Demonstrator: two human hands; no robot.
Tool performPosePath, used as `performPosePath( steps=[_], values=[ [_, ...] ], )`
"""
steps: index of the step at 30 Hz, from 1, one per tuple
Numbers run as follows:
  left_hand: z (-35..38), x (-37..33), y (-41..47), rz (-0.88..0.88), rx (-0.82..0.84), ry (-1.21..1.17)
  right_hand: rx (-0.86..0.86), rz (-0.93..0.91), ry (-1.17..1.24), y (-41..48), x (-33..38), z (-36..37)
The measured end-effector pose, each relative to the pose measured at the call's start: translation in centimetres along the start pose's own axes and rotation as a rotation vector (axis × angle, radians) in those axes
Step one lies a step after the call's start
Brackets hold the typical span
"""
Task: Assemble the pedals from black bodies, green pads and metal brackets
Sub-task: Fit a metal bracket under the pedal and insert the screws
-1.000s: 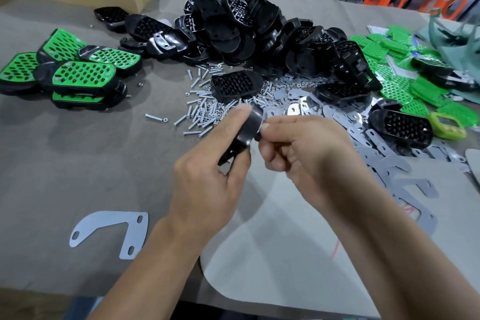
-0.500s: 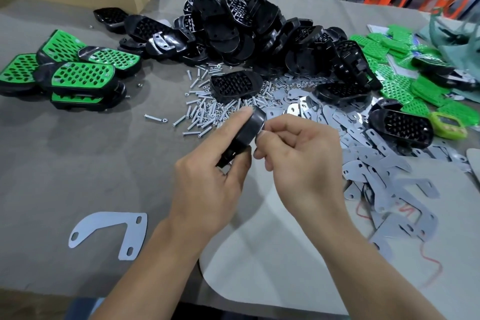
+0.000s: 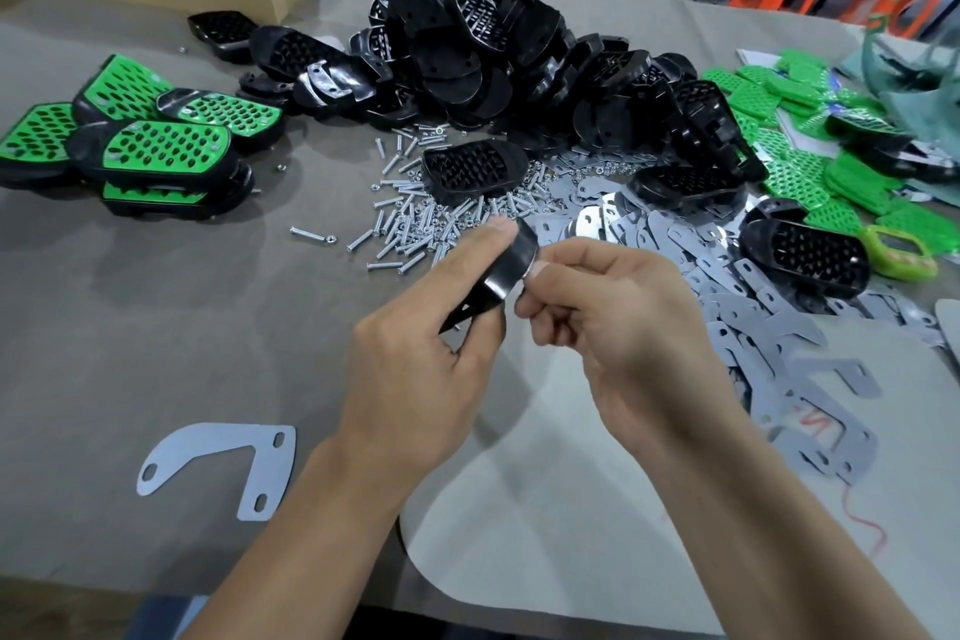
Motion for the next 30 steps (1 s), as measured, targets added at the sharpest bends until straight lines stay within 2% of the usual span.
performPosePath(
  steps=[3, 8, 14, 18, 27, 29, 30],
  values=[
    [0.0, -0.2, -0.1, 0.037, 0.012, 0.017, -0.031, -0.021, 0.014, -0.1, 0.0, -0.2],
    [0.0, -0.2, -0.2, -0.012, -0.010, 0.007, 0.026, -0.066, -0.052, -0.5, 0.0, -0.2],
    [0.3, -0.5, -0.1, 0.045, 0.018, 0.038, -0.124, -0.179, -0.139, -1.0, -0.1, -0.3],
    [0.1, -0.4, -0.1, 0.056, 0.030, 0.048, -0.120, -0.092, -0.066, -0.8, -0.5, 0.3],
    [0.3, -1.2, 0.0, 0.111, 0.051, 0.044, 0.108, 0.325, 0.375, 0.0, -2.0, 0.6],
    [0.3, -1.1, 0.0, 0.106, 0.058, 0.041, 0.128, 0.328, 0.374, 0.1, -2.2, 0.5],
    [0.2, -1.0, 0.0, 0.095, 0.057, 0.040, 0.117, 0.266, 0.305, 0.2, -2.1, 0.2]
  ],
)
Point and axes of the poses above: each hand's wrist, its own y-axis towards the middle knuckle, its own z-axis out of the palm, x = y × z, the point moved 6 cm from there along y, towards the middle knuckle, and after that the axes turned 3 degrees about z, right-handed, at the moved point
